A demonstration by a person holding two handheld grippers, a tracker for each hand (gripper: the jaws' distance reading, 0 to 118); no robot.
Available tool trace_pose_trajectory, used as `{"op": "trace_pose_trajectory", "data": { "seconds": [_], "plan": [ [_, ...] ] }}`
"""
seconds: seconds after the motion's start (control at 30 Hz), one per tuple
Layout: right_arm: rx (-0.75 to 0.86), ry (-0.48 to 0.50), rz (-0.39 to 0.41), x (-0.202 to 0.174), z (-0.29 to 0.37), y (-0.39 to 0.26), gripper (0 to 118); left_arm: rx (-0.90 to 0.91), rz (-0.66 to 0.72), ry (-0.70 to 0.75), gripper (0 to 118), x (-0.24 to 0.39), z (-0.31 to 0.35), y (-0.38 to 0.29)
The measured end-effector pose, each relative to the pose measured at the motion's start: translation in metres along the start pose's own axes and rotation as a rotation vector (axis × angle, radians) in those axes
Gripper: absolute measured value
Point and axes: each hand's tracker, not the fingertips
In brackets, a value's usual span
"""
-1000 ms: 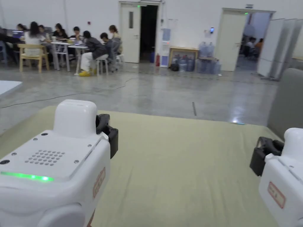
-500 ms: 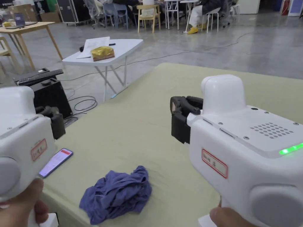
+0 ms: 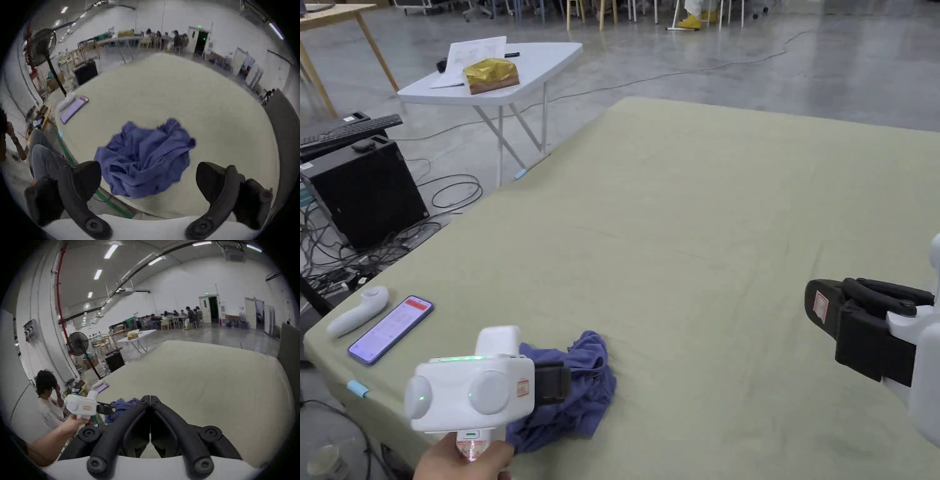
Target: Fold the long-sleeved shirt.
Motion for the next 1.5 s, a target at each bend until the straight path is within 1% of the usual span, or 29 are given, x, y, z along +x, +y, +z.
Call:
{"op": "trace_pose_trajectory", "data": {
  "seconds": [0.03,0.07,0.1,0.13,0.17,0.2,0.23,0.3,0.33,0.37,0.43,0.53,0.57,0.63,0.7,0.77,0.8,0.87,0.93,1.03,1.13,1.2,1.27,1.3,1.4,1.47,1.5],
  "plan": [
    [-0.005,-0.004,-0.003,0.002,0.002,-0.001,2,-0.069,-0.04,0.039,117,0.02,-0.016,-0.006],
    [-0.008,-0.01,-0.002,0.002,0.004,-0.002,2,-0.125,-0.083,0.073,91,0.02,-0.027,-0.005],
    [-0.01,-0.02,0.002,0.001,0.006,-0.002,2,-0.139,-0.094,0.082,46,0.018,-0.032,-0.003],
    [-0.01,-0.046,0.016,0.0,0.009,-0.003,2,-0.157,-0.056,0.026,15,0.013,-0.033,0.001],
    [-0.008,-0.082,0.031,-0.001,0.012,-0.003,2,-0.151,0.024,-0.015,15,0.016,-0.023,0.006],
    [0.002,-0.105,0.036,-0.001,0.016,-0.004,2,-0.096,0.101,-0.053,15,0.013,-0.009,0.013],
    [0.017,-0.106,0.03,0.0,0.018,-0.004,2,-0.027,0.112,-0.105,15,0.014,0.01,0.026],
    [0.052,-0.097,-0.013,0.005,0.028,-0.004,2,0.062,0.06,-0.126,15,0.031,0.058,0.052],
    [0.068,-0.095,-0.039,0.008,0.034,-0.002,2,0.112,0.048,-0.166,15,0.039,0.082,0.066],
    [0.078,-0.096,-0.046,0.01,0.038,0.0,2,0.159,0.034,-0.223,15,0.05,0.113,0.084],
    [0.098,-0.1,-0.048,0.012,0.047,0.003,2,0.27,-0.024,-0.306,15,0.08,0.178,0.112],
    [0.14,-0.133,-0.033,0.014,0.063,0.009,2,0.436,-0.106,-0.383,15,0.124,0.272,0.151],
    [0.153,-0.136,-0.04,0.016,0.07,0.011,2,0.469,-0.116,-0.424,15,0.126,0.29,0.176],
    [0.179,-0.14,-0.057,0.023,0.083,0.013,2,0.556,-0.147,-0.502,15,0.151,0.336,0.194],
    [0.212,-0.163,-0.068,0.029,0.098,0.015,2,0.599,-0.195,-0.58,15,0.178,0.371,0.209],
    [0.245,-0.21,-0.059,0.036,0.116,0.018,2,0.655,-0.258,-0.623,15,0.213,0.404,0.216],
    [0.261,-0.232,-0.057,0.04,0.124,0.02,2,0.678,-0.279,-0.627,15,0.222,0.407,0.228],
    [0.296,-0.286,-0.063,0.05,0.143,0.023,2,0.701,-0.336,-0.664,15,0.26,0.422,0.227],
    [0.329,-0.336,-0.085,0.059,0.16,0.024,2,0.679,-0.386,-0.715,15,0.291,0.417,0.22],
    [0.363,-0.422,-0.095,0.079,0.182,0.021,2,0.564,-0.401,-0.802,15,0.342,0.383,0.201],
    [0.368,-0.504,-0.098,0.095,0.2,0.016,2,0.425,-0.477,-0.763,15,0.398,0.312,0.158],
    [0.371,-0.521,-0.114,0.104,0.209,0.011,2,0.299,-0.504,-0.74,15,0.43,0.257,0.121],
    [0.37,-0.551,-0.132,0.113,0.216,0.003,2,0.154,-0.543,-0.687,15,0.462,0.186,0.069],
    [0.365,-0.565,-0.134,0.116,0.217,-0.001,2,0.097,-0.557,-0.665,15,0.472,0.158,0.047],
    [0.327,-0.606,-0.15,0.129,0.217,-0.015,2,-0.151,-0.52,-0.636,15,0.491,0.072,-0.033],
    [0.296,-0.613,-0.171,0.138,0.215,-0.024,2,-0.274,-0.511,-0.627,15,0.492,0.038,-0.076],
    [0.281,-0.611,-0.177,0.141,0.214,-0.027,2,-0.304,-0.507,-0.64,15,0.492,0.03,-0.087]
  ]
}}
